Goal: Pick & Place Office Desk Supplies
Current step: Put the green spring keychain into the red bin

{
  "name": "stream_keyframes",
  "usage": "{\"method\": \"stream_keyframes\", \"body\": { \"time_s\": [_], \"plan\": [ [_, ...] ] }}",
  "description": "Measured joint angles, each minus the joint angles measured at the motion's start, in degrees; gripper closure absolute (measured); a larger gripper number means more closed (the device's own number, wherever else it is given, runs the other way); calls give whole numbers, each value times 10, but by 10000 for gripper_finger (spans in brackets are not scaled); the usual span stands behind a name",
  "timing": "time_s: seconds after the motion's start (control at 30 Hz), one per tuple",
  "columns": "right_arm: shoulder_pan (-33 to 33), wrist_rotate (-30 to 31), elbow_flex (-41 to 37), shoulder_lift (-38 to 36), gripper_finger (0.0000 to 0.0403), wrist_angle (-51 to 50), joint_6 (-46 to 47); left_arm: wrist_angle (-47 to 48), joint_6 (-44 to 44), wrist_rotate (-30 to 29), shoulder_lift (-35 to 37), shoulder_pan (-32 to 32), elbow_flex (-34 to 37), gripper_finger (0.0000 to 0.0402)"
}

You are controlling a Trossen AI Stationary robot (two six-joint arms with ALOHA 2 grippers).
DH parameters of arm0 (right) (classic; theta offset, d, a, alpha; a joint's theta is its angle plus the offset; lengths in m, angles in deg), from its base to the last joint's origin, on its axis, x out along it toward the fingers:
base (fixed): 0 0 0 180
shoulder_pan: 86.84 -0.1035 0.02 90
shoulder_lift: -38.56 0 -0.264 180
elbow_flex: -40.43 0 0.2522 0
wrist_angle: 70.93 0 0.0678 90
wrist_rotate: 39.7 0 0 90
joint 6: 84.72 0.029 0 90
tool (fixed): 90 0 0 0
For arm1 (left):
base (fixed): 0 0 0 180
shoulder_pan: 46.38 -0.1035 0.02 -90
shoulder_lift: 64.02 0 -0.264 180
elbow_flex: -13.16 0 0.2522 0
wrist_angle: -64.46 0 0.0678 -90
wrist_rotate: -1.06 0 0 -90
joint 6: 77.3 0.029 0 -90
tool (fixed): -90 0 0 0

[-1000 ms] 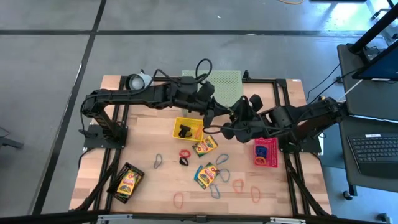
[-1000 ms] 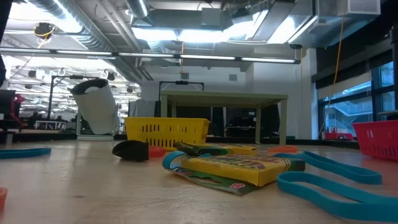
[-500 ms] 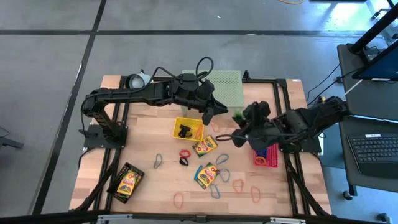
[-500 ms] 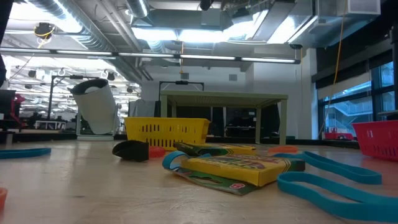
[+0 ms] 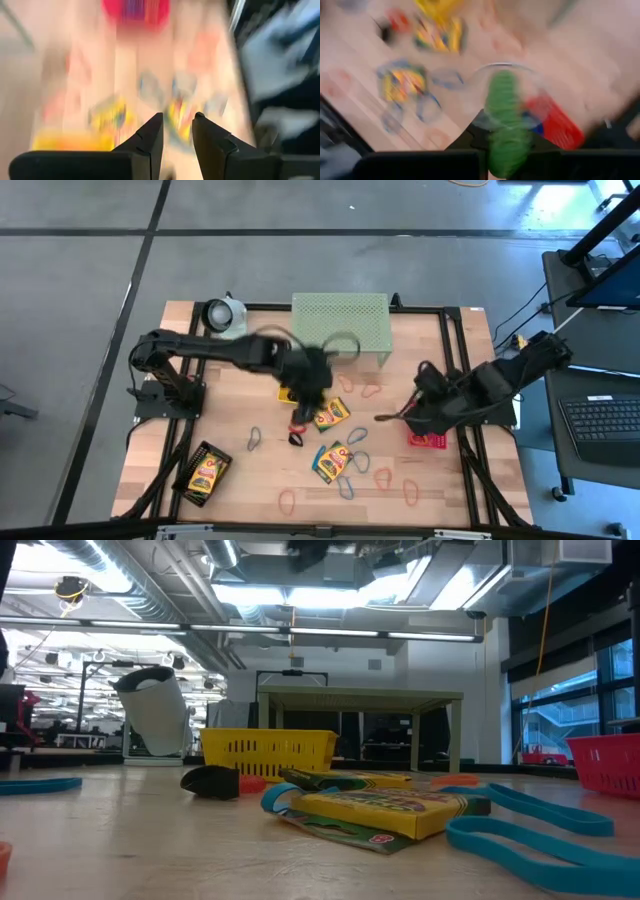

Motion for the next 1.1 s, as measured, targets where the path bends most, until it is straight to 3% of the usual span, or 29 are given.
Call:
{"method": "stream_keyframes", "body": {
  "time_s": [0.17,0.37,0.47,0.77,0.93,1.1],
  "plan": [
    [-40,-69,-111,-26,382,14,108,-40,-12,-19,0,45,90,304],
    [-72,-94,-263,-77,382,152,203,-204,-49,-20,0,65,198,304],
    [-76,-107,-331,-102,382,208,243,-263,-54,-47,0,66,228,304],
    [-59,-147,-453,-133,383,325,277,-292,-40,-68,-7,66,237,304],
    [-55,-160,-467,-131,382,331,273,-289,-55,-31,-7,71,237,304],
    [-55,-170,-481,-131,336,335,259,-285,-78,-23,-18,83,238,304]
  ]
}}
